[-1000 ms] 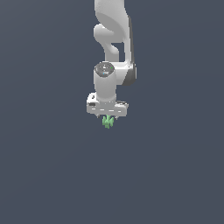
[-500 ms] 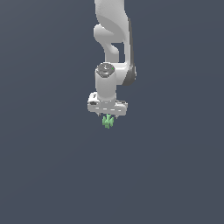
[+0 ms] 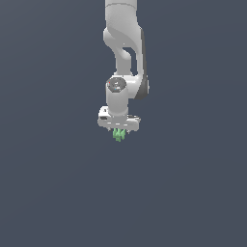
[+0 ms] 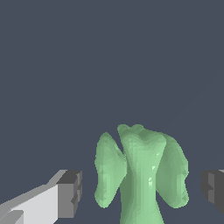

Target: Pick up the object and move it to a goal position.

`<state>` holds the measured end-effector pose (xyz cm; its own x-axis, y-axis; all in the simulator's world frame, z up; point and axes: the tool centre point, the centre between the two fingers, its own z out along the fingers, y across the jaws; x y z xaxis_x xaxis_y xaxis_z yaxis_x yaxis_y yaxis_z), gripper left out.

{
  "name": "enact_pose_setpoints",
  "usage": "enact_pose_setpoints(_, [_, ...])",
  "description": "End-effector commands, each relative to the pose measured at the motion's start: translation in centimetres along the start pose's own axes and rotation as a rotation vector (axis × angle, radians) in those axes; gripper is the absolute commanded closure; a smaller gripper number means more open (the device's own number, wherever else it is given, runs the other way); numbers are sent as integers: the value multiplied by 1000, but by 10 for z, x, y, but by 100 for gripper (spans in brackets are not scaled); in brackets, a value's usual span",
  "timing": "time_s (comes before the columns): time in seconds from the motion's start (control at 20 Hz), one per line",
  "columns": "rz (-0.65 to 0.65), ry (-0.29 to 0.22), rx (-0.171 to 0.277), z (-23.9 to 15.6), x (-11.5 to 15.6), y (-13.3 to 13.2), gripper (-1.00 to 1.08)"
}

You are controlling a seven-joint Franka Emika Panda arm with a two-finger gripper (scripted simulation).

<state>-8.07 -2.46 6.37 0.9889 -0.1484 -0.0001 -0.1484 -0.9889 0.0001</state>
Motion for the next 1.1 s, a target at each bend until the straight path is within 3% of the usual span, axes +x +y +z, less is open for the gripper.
enact_pose_setpoints(0.0, [1, 0, 0, 11, -1, 0, -92])
enact_pose_setpoints(0.3, [1, 0, 0, 22, 0, 0, -92])
enact_pose_setpoints(0.35, [1, 0, 0, 22, 0, 0, 108])
enact_pose_setpoints(1.05, [1, 1, 0, 16, 1, 1, 108])
